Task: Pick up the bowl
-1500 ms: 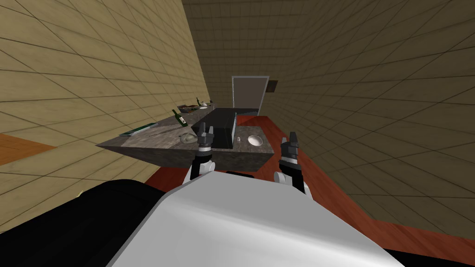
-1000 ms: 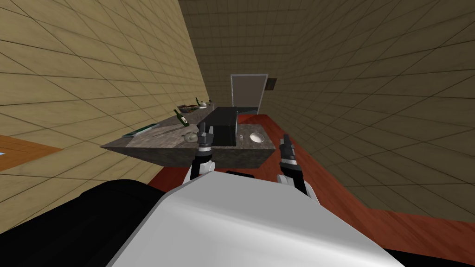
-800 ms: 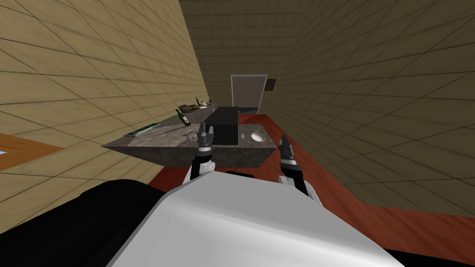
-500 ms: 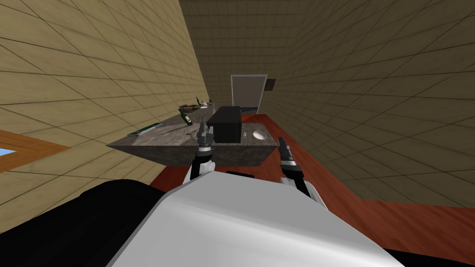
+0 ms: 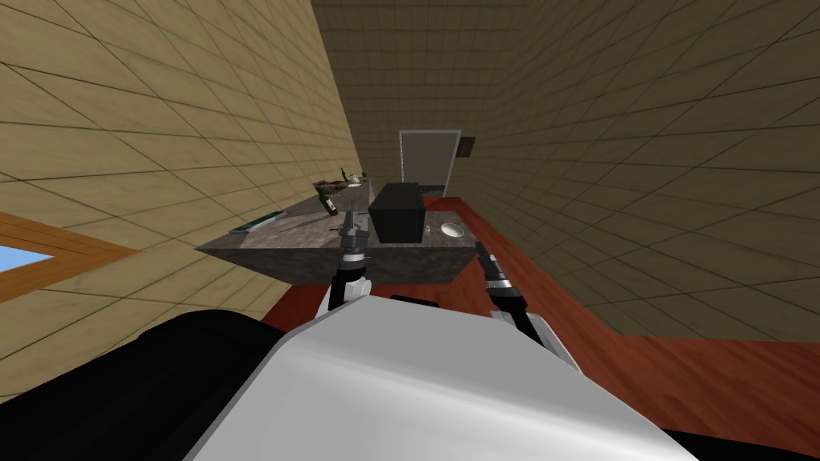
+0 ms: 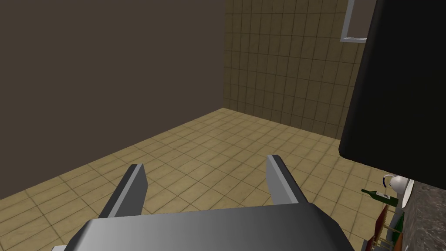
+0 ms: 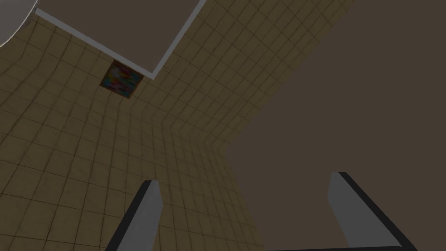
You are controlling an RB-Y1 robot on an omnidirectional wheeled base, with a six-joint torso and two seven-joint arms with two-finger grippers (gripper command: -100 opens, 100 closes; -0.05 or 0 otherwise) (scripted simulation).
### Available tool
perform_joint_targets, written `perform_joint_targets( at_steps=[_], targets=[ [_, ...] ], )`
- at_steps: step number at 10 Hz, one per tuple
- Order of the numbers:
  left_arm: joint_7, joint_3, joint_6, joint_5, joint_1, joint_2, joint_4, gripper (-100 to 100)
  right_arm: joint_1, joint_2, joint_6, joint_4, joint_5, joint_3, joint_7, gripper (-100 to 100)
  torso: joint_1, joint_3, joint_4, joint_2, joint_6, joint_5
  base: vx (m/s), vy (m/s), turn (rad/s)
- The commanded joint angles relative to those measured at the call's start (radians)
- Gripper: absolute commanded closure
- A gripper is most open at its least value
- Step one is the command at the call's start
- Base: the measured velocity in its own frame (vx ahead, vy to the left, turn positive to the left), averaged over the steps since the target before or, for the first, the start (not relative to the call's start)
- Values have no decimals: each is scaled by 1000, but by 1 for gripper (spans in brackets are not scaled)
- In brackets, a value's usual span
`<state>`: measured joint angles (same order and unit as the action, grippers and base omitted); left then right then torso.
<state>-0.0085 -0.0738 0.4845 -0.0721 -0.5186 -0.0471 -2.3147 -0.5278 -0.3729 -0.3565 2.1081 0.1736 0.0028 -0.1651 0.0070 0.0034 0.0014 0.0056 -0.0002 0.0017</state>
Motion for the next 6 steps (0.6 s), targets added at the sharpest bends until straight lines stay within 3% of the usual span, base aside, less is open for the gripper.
perform_joint_targets(
  at_steps=[1, 6],
  targets=[
    [0, 0, 0, 0, 0, 0, 0, 0, -5, -50, 0, -32, 18, 4, -3, -100, 0, 0, 0, 0, 0, 0, -110, 103, 3],
    [0, 0, 0, 0, 0, 0, 0, 0, -15, -177, -1, -92, 47, 10, -4, -100, 2, 1, 0, 2, 0, 0, -101, 117, 7]
  ],
)
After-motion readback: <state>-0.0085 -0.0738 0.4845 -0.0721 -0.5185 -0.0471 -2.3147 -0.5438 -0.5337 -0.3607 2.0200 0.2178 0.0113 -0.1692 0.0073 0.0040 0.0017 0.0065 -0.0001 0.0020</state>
